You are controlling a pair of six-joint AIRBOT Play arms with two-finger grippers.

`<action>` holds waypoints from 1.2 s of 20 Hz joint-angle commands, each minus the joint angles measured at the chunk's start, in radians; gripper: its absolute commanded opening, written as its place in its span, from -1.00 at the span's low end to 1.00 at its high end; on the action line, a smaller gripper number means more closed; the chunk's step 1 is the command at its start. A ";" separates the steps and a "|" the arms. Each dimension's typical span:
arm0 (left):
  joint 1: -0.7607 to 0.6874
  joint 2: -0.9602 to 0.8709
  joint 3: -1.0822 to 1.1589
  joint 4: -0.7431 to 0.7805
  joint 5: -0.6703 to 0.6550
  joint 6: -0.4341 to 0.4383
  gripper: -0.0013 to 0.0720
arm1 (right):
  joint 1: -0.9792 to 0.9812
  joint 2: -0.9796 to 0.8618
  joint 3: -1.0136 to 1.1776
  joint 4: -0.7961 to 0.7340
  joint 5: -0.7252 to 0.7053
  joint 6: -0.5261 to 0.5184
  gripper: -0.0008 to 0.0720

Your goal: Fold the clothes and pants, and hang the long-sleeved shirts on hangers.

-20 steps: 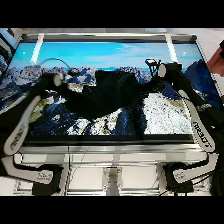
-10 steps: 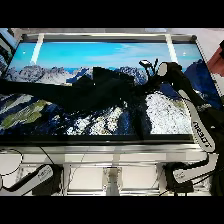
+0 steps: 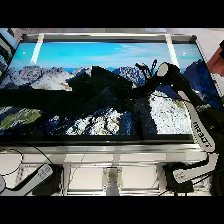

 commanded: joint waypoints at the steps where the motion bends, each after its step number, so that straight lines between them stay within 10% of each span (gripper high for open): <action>1: 0.006 -0.024 -0.002 0.004 -0.009 -0.003 -0.90 | 0.000 0.000 -0.103 -0.006 -0.024 -0.054 0.23; 24: 0.007 -0.100 -0.008 0.004 -0.103 0.042 -0.90 | 0.089 -0.076 -0.177 0.141 -0.224 -0.328 0.04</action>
